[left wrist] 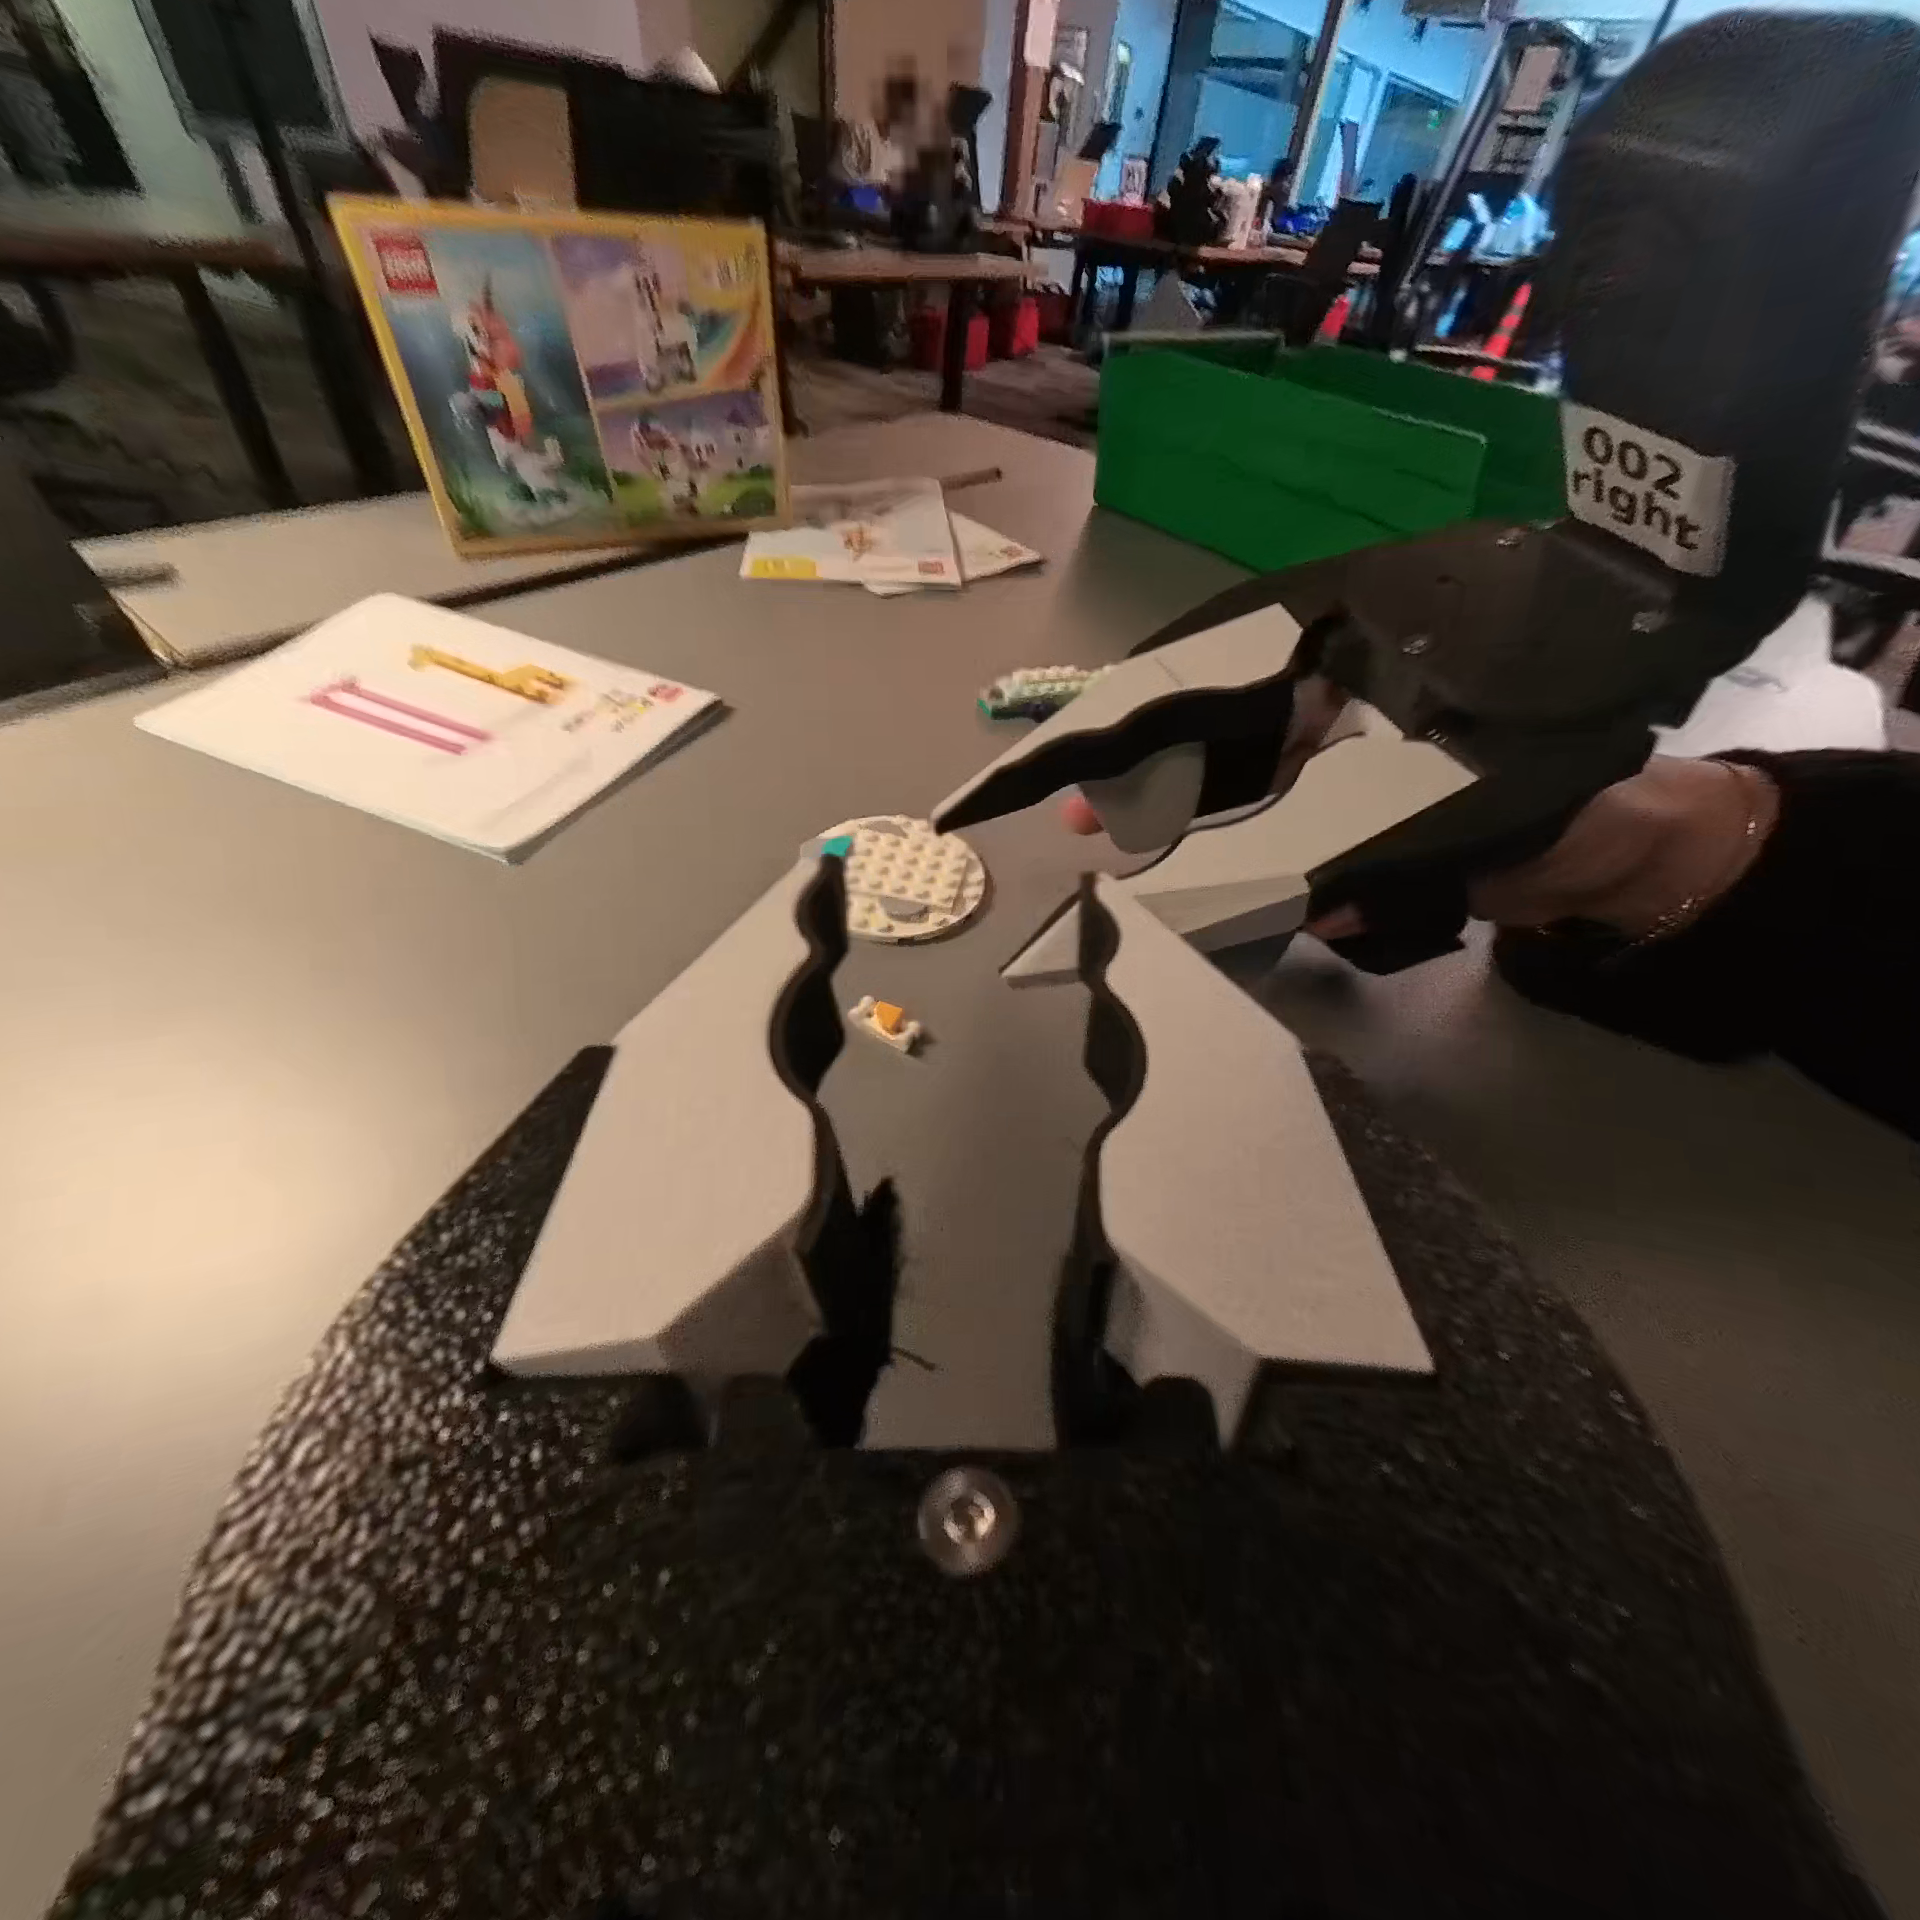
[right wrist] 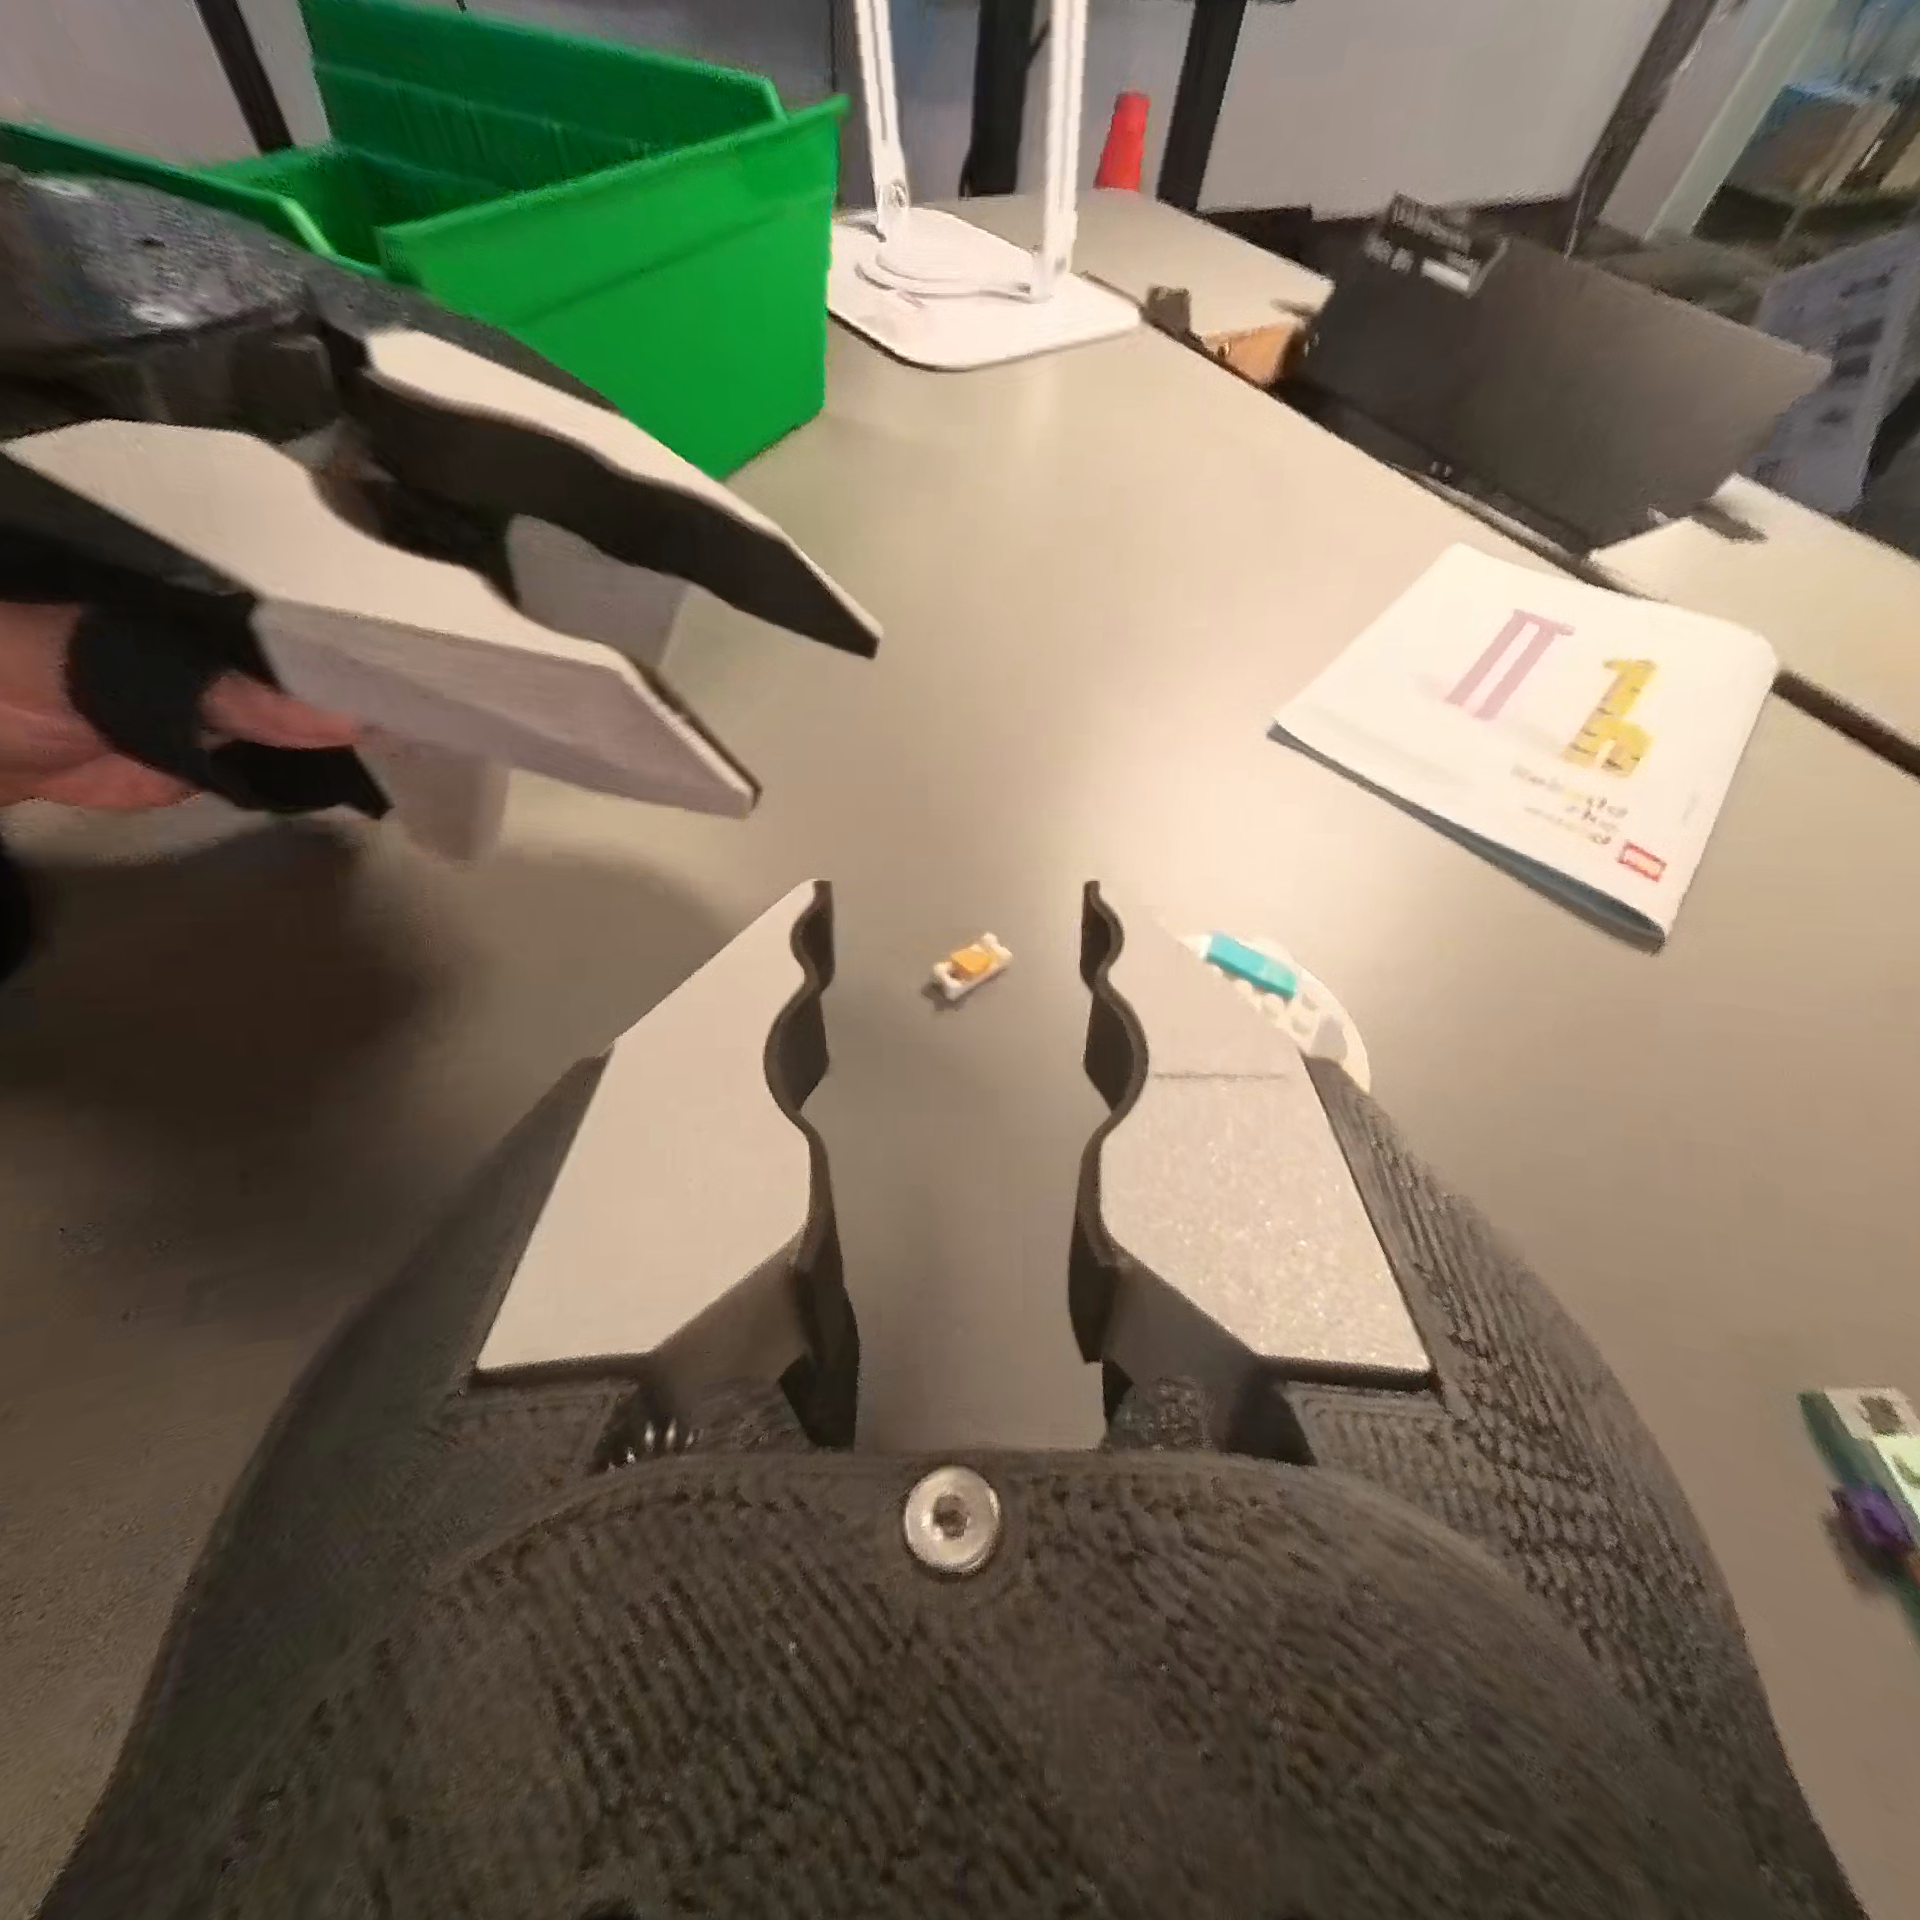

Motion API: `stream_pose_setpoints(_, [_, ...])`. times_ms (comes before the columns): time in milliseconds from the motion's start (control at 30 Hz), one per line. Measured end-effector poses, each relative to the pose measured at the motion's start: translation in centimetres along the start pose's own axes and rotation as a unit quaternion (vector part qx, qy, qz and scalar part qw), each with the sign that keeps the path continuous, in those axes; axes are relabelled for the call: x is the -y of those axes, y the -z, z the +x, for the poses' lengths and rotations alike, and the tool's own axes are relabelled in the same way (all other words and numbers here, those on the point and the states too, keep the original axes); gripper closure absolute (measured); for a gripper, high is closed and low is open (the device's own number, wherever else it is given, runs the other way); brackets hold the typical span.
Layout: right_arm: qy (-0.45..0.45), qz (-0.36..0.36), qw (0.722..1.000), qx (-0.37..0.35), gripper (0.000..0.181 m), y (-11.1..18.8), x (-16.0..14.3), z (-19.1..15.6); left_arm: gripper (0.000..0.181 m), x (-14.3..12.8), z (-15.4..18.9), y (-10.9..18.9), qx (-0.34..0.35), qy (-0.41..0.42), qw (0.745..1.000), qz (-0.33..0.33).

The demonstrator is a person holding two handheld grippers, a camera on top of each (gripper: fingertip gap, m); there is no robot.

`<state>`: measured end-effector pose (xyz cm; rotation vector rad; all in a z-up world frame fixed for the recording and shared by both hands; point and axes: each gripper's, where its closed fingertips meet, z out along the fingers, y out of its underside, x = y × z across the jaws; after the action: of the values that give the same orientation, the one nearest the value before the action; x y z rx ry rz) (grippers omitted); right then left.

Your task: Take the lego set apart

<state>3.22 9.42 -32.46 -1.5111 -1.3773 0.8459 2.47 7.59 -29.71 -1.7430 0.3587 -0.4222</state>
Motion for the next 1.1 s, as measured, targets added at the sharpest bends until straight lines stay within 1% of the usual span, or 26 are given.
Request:
stream_pose_setpoints(67, [0.026, 0.023, 0.999, -0.009, 0.132, 0.1, 1.1, -0.8, 0.122, 1.1, 1.0, 1.9, 0.022, -0.03, 0.999, 0.03])
stream_pose_setpoints(133, [0.049, 0.05, 0.997, -0.02, 0.132, 0.2, 2.3, -1.7, 0.115, 2.2, 1.8, 4.2, 0.055, -0.071, 0.995, 0.054])
stream_pose_setpoints(233, [0.075, 0.092, 0.993, -0.023, 0.14, 0.1, 4.4, -3.6, 0.131, 3.4, 1.9, 8.6, 0.145, -0.151, 0.975, 0.072])
stream_pose_setpoints(333, [0.131, 0.123, 0.984, -0.016, 0.152, -0.5, 6.3, -6.4, 0.145, 4.5, 1.6, 13.8, 0.246, -0.225, 0.939, 0.089])
stream_pose_setpoints(400, [0.173, 0.133, 0.976, -0.021, 0.155, -1.4, 7.2, -7.8, 0.146, 4.5, 1.4, 16.9, 0.295, -0.239, 0.921, 0.089])
stream_pose_setpoints(467, [0.201, 0.132, 0.97, -0.032, 0.157, -2.6, 7.7, -8.2, 0.143, 4.0, 1.1, 19.7, 0.331, -0.228, 0.912, 0.086])
stream_pose_setpoints(500, [0.212, 0.118, 0.969, -0.047, 0.157, -3.4, 7.6, -7.7, 0.142, 3.6, 1.0, 21.0, 0.345, -0.221, 0.908, 0.085])
stream_pose_setpoints(567, [0.222, 0.092, 0.967, -0.085, 0.157, -4.3, 7.4, -5.0, 0.139, 2.5, 0.9, 23.3, 0.363, -0.204, 0.906, 0.073])
stream_pose_setpoints(633, [0.183, 0.067, 0.976, -0.098, 0.155, -4.5, 7.1, -2.0, 0.137, 1.3, 0.9, 25.5, 0.377, -0.191, 0.904, 0.06])
stream_pose_setpoints(700, [0.121, 0.03, 0.989, -0.078, 0.148, -4.3, 5.8, 0.0, 0.137, 0.3, 0.9, 27.4, 0.393, -0.184, 0.899, 0.049])
stream_pose_setpoints(733, [0.095, 0.03, 0.992, -0.077, 0.146, -3.9, 5.5, 0.8, 0.136, -0.1, 0.7, 28.4, 0.405, -0.181, 0.895, 0.044])
stream_pose_setpoints(800, [0.066, 0.068, 0.992, -0.083, 0.146, -3.1, 6.4, 1.4, 0.136, -0.9, 0.2, 30.4, 0.434, -0.169, 0.884, 0.039])
stream_pose_setpoints(867, [0.055, 0.122, 0.989, -0.059, 0.146, -2.9, 8.6, -0.4, 0.133, -1.3, -0.7, 32.5, 0.469, -0.152, 0.869, 0.044])
stream_pose_setpoints(900, [0.053, 0.15, 0.987, -0.034, 0.144, -3.1, 10.0, -2.2, 0.129, -1.4, -1.0, 33.6, 0.483, -0.144, 0.862, 0.05])
stream_pose_setpoints(967, [0.056, 0.214, 0.974, 0.045, 0.137, -3.5, 13.1, -7.4, 0.11, -1.4, -1.7, 35.8, 0.513, -0.123, 0.847, 0.073])
stream_pose_setpoints(1033, [0.064, 0.28, 0.95, 0.125, 0.124, -3.6, 16.2, -13.0, 0.092, -1.5, -2.2, 38.3, 0.538, -0.1, 0.831, 0.101])
stream_pose_setpoints(1100, [0.072, 0.336, 0.914, 0.216, 0.107, -3.3, 18.8, -18.7, 0.059, -1.8, -2.7, 41.1, 0.559, -0.075, 0.814, 0.135])
